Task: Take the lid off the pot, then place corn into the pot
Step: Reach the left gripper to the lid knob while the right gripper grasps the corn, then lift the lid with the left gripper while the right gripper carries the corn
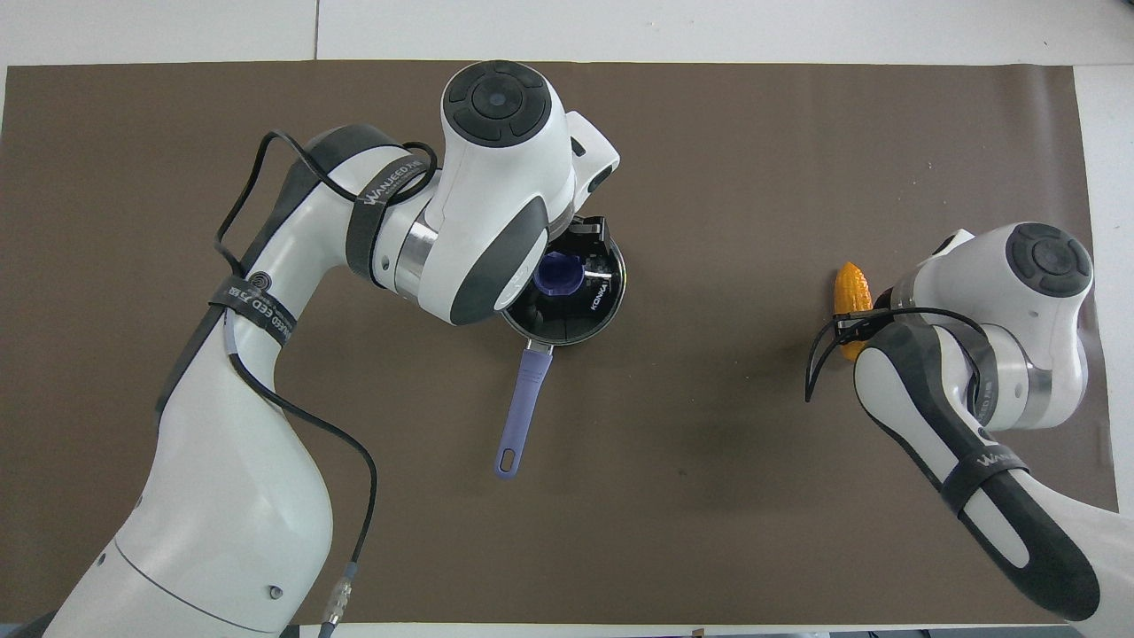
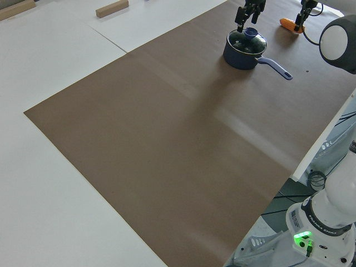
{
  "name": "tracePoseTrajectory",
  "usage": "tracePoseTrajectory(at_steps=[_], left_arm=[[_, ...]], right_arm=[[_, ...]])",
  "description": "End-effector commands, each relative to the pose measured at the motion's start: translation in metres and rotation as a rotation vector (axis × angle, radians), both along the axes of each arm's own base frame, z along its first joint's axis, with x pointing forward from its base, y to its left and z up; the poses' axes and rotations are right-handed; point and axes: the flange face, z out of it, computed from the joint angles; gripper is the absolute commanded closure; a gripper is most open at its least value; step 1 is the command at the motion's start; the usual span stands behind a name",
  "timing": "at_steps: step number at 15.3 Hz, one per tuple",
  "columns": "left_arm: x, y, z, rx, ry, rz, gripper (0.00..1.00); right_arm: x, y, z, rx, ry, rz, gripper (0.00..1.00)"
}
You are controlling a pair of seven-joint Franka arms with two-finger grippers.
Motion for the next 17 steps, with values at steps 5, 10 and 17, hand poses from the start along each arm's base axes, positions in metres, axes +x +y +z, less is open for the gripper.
tracePoseTrajectory(at_steps=[5,10,17], left_arm=[[-0.011,-0.01,-0.015,0.004,-0.013,-0.02,0.0],[-0.016,-0.013,-0.016,0.009,-0.009,-0.027,0.03],[-0.018,-0.014,-0.016,0.011,-0.004,-0.03,0.45]], right_arm=[[0.046,0.023,0.114,0.037,0.075,0.032,1.0],[0.049,0.063,0.143,0.045,0.069,-0.009,1.0],[0.049,0.086,0.145,0.04,0.054,-0.024,1.0]])
